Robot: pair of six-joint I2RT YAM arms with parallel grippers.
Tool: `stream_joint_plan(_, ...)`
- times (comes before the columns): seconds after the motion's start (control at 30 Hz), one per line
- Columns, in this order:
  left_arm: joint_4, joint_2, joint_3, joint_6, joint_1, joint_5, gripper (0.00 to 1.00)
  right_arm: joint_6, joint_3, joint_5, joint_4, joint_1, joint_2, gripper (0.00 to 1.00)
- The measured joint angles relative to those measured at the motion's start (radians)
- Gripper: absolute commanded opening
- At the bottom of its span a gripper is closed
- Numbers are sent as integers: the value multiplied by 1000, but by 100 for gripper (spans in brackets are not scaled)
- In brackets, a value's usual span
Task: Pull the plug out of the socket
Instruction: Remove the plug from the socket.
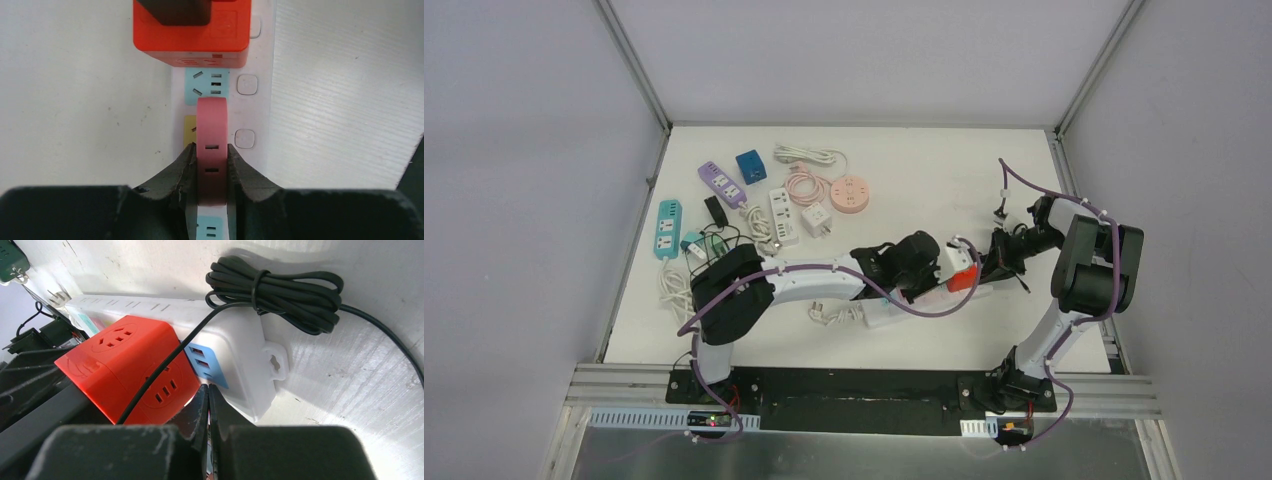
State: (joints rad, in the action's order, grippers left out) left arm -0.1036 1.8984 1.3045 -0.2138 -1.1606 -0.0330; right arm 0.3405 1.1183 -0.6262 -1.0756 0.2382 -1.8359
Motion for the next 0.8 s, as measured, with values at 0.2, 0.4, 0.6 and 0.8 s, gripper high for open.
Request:
stream_joint_plan(0.2,-5,-1,3,69,43,-83,0,-3,4,1,-4,-1,-5,3)
stream_joint_plan(0.4,-100,19,65,-42,-25,19,0,-3,6,2,-8,-2,-6,3)
stream_joint_plan(0.6,-105,19,68,-18,-9,-8,0,-3,6,2,-10,-3,-7,3)
stream_joint_plan(0.8,-91,19,62,64,46,-97,0,-3,6,2,-10,-3,-8,3)
